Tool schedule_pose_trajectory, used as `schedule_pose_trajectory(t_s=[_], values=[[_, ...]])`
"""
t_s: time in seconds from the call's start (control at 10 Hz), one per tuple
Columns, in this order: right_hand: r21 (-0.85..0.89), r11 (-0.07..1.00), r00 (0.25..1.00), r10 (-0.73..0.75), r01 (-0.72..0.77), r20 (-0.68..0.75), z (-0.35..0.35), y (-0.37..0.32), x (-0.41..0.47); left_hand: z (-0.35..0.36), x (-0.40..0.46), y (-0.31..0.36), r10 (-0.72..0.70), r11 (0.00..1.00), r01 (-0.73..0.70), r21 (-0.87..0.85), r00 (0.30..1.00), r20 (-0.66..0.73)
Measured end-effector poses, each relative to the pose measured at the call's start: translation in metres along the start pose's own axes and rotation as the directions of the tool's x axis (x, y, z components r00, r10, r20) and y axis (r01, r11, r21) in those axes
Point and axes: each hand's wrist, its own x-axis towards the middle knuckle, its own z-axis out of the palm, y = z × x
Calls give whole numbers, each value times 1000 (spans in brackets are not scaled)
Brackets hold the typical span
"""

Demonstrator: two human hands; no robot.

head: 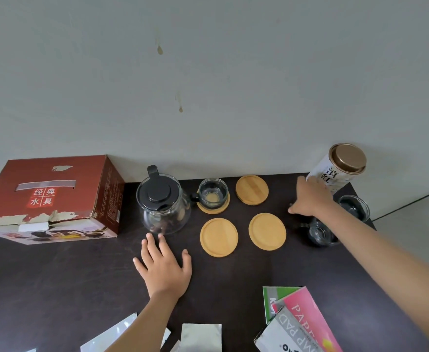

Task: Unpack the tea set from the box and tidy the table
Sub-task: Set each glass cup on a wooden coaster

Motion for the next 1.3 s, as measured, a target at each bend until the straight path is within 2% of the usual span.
schedule_pose_trajectory(t_s=[0.2, 0.3, 0.5, 0.7, 0.8, 1.3], values=[[30, 991, 991, 127, -129, 46, 9, 18, -1, 1, -1, 1, -1, 1000, 0, -14, 1000, -7], [88, 985, 989, 143, -146, 41, 11, 17, -2, 0, -1, 1, 0, 1000, 0, -14, 1000, -10], [205, 976, 996, 85, -77, -29, 9, 9, -3, 1, 0, 1, -4, 1000, 3, -6, 1000, -5], [368, 926, 987, -27, 84, -159, -1, -27, 1, 1, -1, 1, 0, 1000, 0, -5, 1000, -7], [404, 909, 984, -36, 105, -174, -3, -47, 4, 1, -1, 2, 1, 1000, -1, -3, 1000, -7], [375, 915, 976, -76, 149, -204, 18, -84, 14, 2, 1, 0, 2, 1000, -2, 16, 1000, -4]])
